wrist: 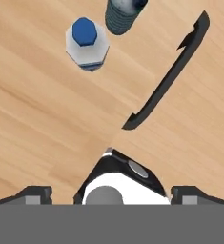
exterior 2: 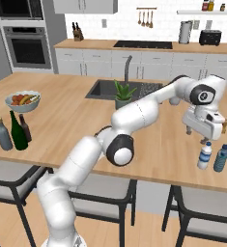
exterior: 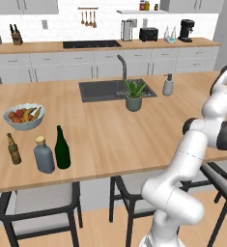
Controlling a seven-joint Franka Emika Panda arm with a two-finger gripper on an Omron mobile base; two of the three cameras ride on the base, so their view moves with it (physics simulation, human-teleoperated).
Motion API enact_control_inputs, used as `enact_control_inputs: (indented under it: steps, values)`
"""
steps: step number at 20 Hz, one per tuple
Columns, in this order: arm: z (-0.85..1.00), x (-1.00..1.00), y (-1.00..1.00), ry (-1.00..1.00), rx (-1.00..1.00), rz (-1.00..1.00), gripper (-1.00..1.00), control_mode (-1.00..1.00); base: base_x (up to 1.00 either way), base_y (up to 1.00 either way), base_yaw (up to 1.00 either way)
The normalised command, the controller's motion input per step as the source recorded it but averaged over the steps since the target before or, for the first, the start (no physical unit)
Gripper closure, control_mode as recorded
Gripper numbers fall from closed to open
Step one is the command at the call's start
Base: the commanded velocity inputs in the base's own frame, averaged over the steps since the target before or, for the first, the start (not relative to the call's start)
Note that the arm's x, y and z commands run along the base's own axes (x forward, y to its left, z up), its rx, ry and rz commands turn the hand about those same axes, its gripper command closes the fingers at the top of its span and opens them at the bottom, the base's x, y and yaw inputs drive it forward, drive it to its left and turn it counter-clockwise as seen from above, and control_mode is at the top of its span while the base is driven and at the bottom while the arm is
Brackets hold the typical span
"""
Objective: Move the plastic bottles in the middle to the plastics group, and the glass bottles in the middle to the glass group.
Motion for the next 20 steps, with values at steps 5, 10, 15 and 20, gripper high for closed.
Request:
enact_control_inputs:
  steps: [5,10,15,20]
  values:
    - [-0.74,-0.61,0.84,-0.48,-0.52,0.36,-1.00,-1.00,0.00,0.00,0.00]
    - [-0.71,-0.60,0.96,-0.43,-0.53,0.31,-1.00,-1.00,0.00,0.00,0.00]
    - [-0.78,-0.44,1.00,-0.27,-0.45,0.15,-1.00,-1.00,0.00,0.00,0.00]
    - [0.16,-0.06,0.89,0.52,-0.08,0.05,-1.00,-1.00,0.00,0.00,0.00]
